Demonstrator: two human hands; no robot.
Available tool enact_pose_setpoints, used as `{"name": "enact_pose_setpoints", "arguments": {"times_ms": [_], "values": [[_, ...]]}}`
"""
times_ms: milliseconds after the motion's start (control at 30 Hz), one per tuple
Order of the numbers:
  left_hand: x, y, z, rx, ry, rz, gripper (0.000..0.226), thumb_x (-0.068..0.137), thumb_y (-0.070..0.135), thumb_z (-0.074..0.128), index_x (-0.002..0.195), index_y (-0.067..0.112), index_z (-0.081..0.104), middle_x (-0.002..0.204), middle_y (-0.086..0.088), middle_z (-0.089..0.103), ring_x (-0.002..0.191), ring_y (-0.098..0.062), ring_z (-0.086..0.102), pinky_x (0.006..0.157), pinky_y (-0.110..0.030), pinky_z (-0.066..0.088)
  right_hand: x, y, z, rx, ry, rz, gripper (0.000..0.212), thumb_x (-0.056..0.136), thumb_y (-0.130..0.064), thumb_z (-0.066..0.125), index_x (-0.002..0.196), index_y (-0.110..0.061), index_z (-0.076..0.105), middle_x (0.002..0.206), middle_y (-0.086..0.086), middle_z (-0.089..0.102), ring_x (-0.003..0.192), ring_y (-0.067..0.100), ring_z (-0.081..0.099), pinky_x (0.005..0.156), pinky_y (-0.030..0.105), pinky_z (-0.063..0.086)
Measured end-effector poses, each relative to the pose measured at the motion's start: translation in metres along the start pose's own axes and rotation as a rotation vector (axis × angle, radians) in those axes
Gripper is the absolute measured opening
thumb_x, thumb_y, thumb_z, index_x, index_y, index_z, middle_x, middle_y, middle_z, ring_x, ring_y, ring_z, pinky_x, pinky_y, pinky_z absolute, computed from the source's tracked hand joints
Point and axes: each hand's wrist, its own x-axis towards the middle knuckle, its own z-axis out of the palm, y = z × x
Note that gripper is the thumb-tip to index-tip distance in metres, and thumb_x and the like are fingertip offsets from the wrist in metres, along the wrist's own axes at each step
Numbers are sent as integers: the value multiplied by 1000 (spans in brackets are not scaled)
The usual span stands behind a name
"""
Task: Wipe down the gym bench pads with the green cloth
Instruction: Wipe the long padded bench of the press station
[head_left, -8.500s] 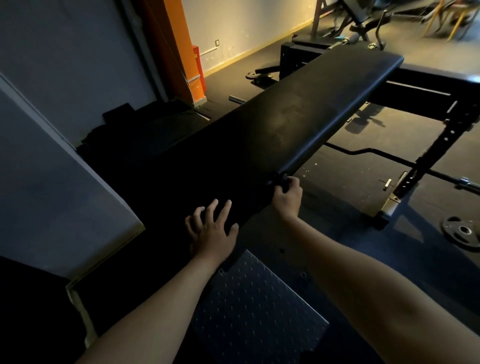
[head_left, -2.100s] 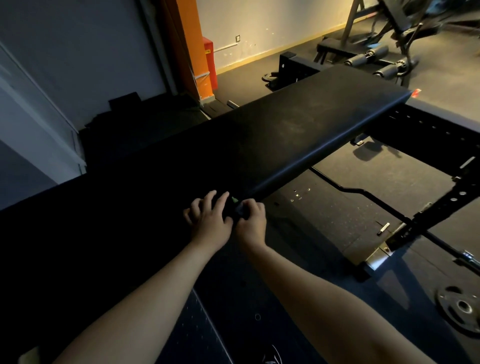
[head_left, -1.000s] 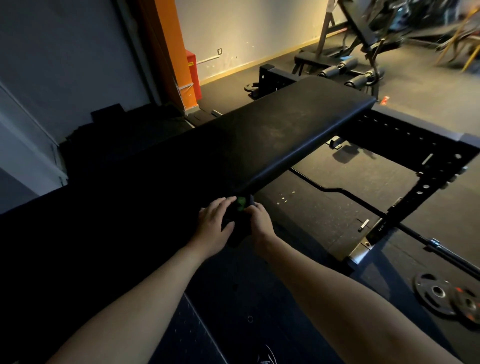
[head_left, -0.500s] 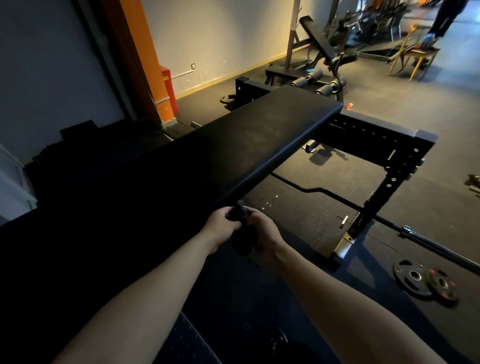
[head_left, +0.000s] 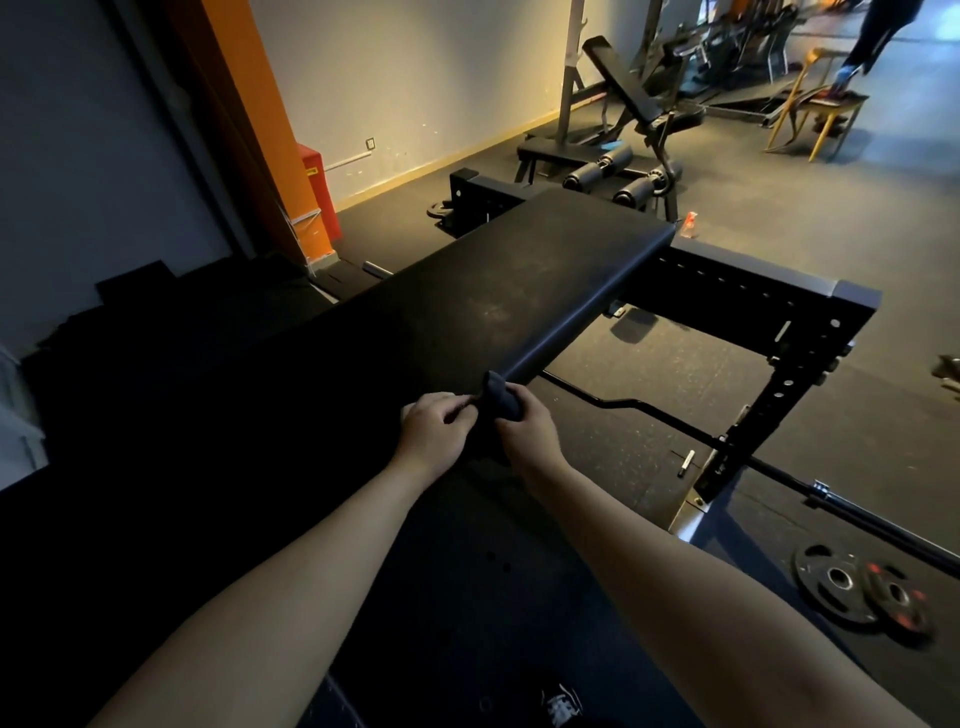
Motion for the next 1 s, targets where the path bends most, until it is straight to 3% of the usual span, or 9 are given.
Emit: {"name": "enact_pose_setpoints", "arguments": {"times_ms": [100, 200, 300, 433, 600, 667, 800, 933, 1000], "values": [[18, -3, 9, 251, -125, -41, 55, 99, 37, 57, 151, 31, 41, 160, 1, 30, 148, -24, 17, 122, -40, 18, 35, 4, -17, -54, 269, 44, 55, 92, -2, 56, 140, -28, 49, 135, -6, 44, 121, 12, 48, 98, 30, 48], [17, -13, 22, 508, -161, -58, 65, 99, 38, 55, 156, 38, 24, 166, 6, 11, 150, -24, 5, 122, -46, 10, 60, 11, -14, 2, 195, 112, 50, 95, -18, 58, 143, -25, 46, 137, -3, 32, 126, 16, 39, 107, 36, 42], [20, -15, 27, 581, -102, -57, 62, 100, 33, 53, 155, 41, 25, 164, 6, 12, 148, -24, 9, 119, -47, 12, 63, 25, 15, -13, 99, 143, 29, 96, -31, 57, 125, -33, 56, 138, -3, 29, 132, 24, 34, 111, 50, 38], [20, -18, 26, 570, -106, -41, 62, 101, 23, 50, 156, 39, 26, 165, 6, 13, 149, -24, 8, 120, -46, 11, 36, 39, 48, -32, 166, 115, 20, 96, -12, 53, 109, -25, 60, 126, -5, 38, 124, 16, 40, 110, 39, 38], [20, -21, 21, 557, -127, -29, 77, 96, 15, 54, 160, 32, 14, 167, 8, 7, 150, -21, 6, 122, -44, 10, 12, 54, 48, -9, 33, 117, 25, 91, -5, 59, 103, -27, 61, 120, -6, 48, 113, 11, 52, 91, 22, 47], [22, -24, 18, 550, -131, -24, 78, 97, 15, 55, 160, 28, 12, 167, 9, 10, 149, -21, 11, 122, -42, 14, 20, 47, 36, -59, 75, 58, 28, 92, -5, 59, 108, -27, 60, 121, -5, 49, 111, 8, 51, 89, 18, 45], [21, -23, 19, 545, -120, -48, 77, 99, 17, 55, 161, 28, 9, 167, 12, 8, 149, -19, 11, 123, -40, 16, 65, 21, 10, -70, 262, -36, 35, 92, -5, 59, 121, -24, 55, 120, -7, 46, 111, 7, 49, 98, 31, 47], [22, -23, 20, 498, -90, -48, 79, 97, 15, 56, 160, 29, 11, 167, 11, 11, 150, -20, 10, 122, -42, 14, 92, 12, 18, -298, 167, -89, 30, 92, -14, 62, 118, -29, 63, 123, -10, 49, 115, 8, 46, 103, 39, 47], [22, -23, 20, 477, -81, -44, 79, 97, 15, 57, 160, 29, 12, 166, 10, 13, 150, -21, 11, 122, -43, 15, 82, 18, 28, -417, 86, -169, 28, 92, -15, 62, 116, -29, 66, 121, -12, 50, 112, 5, 43, 102, 35, 44]]}}
